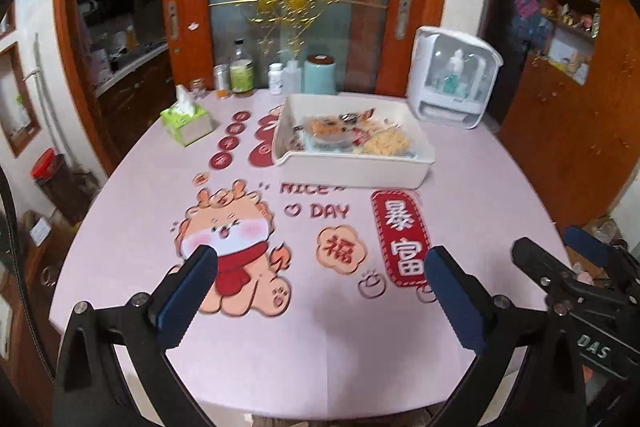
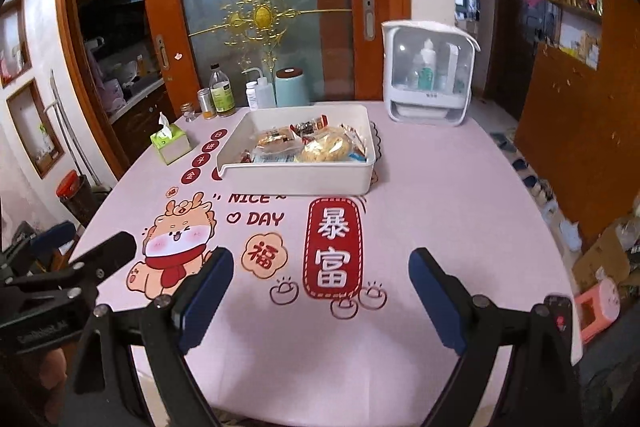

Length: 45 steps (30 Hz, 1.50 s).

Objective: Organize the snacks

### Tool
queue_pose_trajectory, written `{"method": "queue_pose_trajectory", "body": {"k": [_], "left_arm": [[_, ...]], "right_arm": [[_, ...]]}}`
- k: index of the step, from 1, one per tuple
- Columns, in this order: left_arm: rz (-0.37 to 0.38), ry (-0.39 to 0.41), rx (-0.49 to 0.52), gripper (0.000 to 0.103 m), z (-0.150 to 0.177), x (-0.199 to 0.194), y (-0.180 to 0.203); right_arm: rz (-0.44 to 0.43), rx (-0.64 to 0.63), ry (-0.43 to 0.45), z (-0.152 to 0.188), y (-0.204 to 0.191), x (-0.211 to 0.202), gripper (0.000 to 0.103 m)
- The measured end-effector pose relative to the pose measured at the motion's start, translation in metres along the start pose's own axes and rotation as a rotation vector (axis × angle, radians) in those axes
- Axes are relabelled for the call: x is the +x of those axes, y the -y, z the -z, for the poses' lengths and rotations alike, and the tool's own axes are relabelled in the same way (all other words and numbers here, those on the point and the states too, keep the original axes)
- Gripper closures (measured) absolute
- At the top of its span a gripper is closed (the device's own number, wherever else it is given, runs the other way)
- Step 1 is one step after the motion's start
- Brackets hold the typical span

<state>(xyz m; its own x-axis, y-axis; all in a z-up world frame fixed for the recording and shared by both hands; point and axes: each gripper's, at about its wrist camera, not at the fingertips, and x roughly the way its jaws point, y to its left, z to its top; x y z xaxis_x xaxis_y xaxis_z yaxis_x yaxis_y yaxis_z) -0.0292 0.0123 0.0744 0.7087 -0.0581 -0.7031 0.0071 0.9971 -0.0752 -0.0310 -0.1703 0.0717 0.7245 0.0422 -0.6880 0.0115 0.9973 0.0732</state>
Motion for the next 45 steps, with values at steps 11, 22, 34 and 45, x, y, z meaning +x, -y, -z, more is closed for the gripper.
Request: {"method": "queue_pose_trajectory", "body": {"k": [11,22,34,45], "left_arm": [[-0.175,0.022,0.055,0.000,0.016,0.000,0.012],[-0.136,0.011,0.060,0.000,0.020,0.003,0.017],[-0.079,0.009,0.049,0.000,0.019,0.009,0.012],[-0.075,0.001,0.058,0.000,0.011,0.018,0.011]], "right_arm": [[0.057,0.023,0.001,0.017,0.007,0.000,0.013],[0.090,-0.022,0.032,0.022,-0.006,-0.002,0.013],[0.102,-0.013,0.064,0.014,-0.004,-0.004,0.013],[0.110,-0.011,0.059,0.009,-0.003,0.002,0.013]]}}
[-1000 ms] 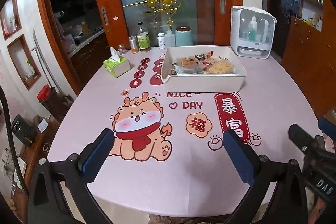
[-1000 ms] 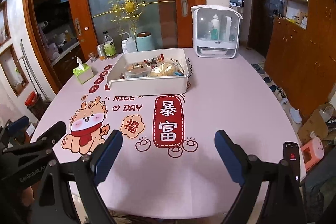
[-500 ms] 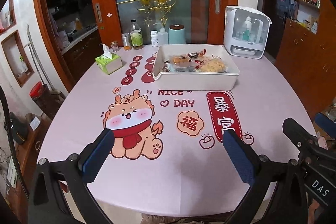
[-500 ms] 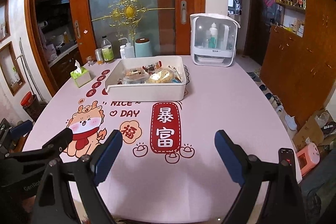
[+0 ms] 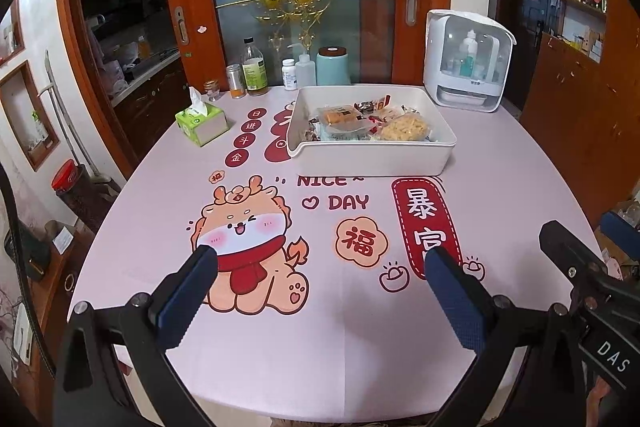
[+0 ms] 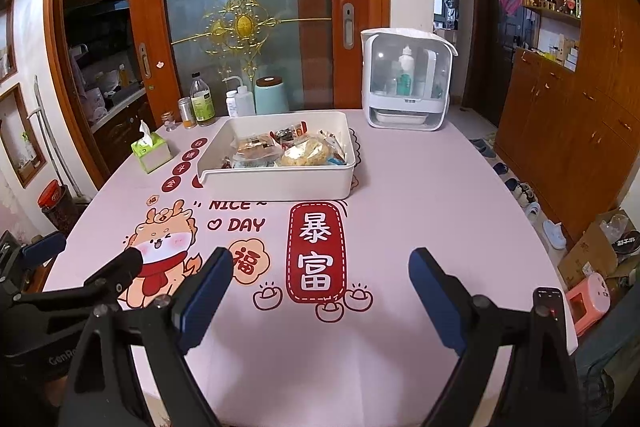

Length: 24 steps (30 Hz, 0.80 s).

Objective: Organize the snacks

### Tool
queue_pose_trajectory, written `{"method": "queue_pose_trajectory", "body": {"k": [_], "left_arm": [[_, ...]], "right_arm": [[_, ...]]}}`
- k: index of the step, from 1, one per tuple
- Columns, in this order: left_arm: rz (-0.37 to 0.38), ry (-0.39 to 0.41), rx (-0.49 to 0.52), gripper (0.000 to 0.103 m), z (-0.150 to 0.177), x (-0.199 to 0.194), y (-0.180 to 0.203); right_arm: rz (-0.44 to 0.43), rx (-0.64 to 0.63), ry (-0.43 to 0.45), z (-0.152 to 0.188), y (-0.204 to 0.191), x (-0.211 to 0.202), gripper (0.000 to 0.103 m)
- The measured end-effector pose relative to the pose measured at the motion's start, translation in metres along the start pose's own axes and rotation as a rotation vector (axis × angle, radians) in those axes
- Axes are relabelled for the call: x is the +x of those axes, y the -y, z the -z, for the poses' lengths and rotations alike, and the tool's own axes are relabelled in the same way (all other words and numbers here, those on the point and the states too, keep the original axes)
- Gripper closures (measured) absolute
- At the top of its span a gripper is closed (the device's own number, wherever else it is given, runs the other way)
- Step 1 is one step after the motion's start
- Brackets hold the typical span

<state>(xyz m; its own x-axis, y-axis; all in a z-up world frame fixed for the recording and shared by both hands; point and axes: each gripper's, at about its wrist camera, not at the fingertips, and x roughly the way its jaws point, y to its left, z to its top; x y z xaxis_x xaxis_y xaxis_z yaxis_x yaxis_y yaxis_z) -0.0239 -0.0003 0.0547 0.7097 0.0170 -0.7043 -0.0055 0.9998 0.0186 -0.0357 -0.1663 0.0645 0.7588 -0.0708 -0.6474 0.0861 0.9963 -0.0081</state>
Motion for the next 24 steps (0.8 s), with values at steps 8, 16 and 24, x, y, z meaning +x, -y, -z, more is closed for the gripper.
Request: {"method": "queue_pose_trajectory", "body": {"k": [8,16,24], "left_arm": [[0.009,-0.013,0.006,0.000,-0.002,0.010,-0.003],[0.009,-0.024,0.000,0.000,-0.002,0.015,-0.005],[0.015,-0.026,-0.002,0.000,-0.002,0.016,-0.007]], "right_arm": [[0.006,-0.001,-0.010,-0.003,-0.003,0.008,0.013],[-0.003,-0.004,-0.018,-0.002,-0.006,0.012,0.013],[-0.007,-0.005,-0.018,-0.002,-0.009,0.014,0.013]]}}
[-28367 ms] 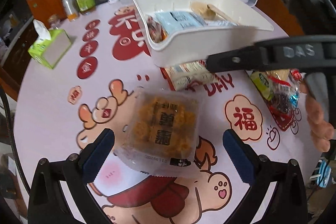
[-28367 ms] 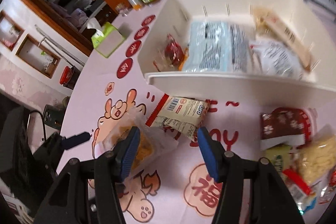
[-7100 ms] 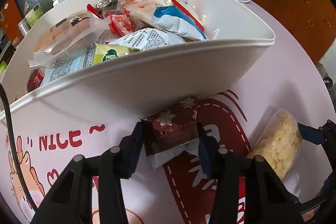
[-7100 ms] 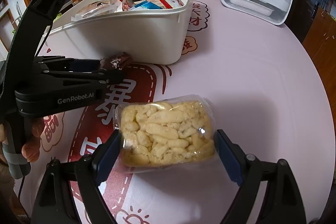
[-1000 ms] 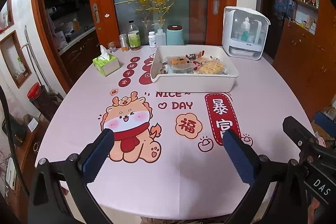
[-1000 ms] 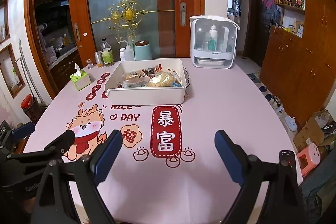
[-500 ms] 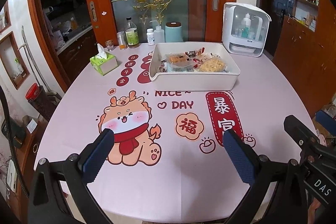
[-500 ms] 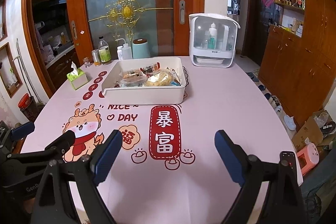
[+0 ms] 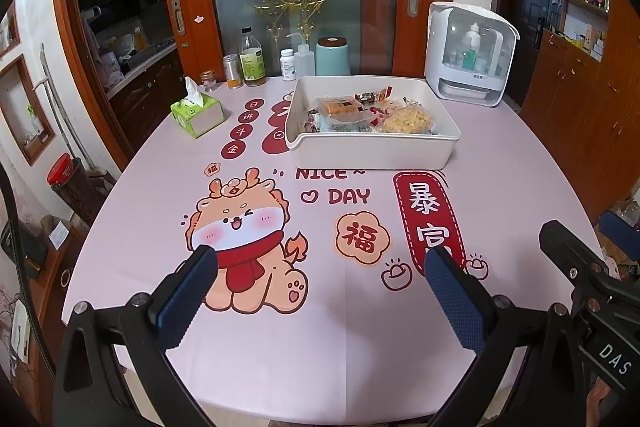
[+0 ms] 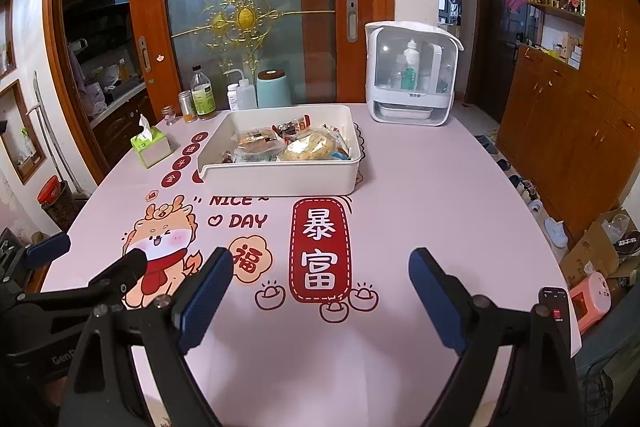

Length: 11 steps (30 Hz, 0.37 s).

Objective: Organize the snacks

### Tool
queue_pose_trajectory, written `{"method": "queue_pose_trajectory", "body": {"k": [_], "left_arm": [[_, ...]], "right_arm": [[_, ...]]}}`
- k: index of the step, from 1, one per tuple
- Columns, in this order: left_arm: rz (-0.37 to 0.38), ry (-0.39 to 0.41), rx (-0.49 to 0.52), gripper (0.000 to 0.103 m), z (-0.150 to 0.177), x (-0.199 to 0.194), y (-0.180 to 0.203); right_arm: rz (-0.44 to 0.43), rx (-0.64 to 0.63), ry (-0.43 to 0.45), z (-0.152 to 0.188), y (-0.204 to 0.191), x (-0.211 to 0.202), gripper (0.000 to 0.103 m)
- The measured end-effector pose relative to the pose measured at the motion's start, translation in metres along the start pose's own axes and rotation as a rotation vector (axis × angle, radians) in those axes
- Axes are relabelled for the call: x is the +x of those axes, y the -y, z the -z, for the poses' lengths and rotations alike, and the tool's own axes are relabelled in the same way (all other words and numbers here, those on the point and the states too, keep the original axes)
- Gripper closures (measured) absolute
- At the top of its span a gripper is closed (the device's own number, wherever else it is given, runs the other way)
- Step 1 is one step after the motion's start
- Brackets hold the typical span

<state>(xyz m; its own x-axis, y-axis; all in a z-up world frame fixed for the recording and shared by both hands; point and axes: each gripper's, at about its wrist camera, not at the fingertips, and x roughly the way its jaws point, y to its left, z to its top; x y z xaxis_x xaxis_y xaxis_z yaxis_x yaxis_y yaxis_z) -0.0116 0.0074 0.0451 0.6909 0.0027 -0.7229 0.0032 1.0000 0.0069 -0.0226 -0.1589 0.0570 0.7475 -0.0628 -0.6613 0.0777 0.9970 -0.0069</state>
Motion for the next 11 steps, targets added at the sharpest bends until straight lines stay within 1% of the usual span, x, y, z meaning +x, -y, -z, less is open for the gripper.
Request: {"method": "queue_pose_trajectory", "body": {"k": [11], "left_arm": [[0.009,-0.021,-0.002,0.000,0.0006,0.0027,-0.0016]], "right_arm": [[-0.008,0.001,-0.007,0.0013,-0.0020,0.0015,0.013]]}}
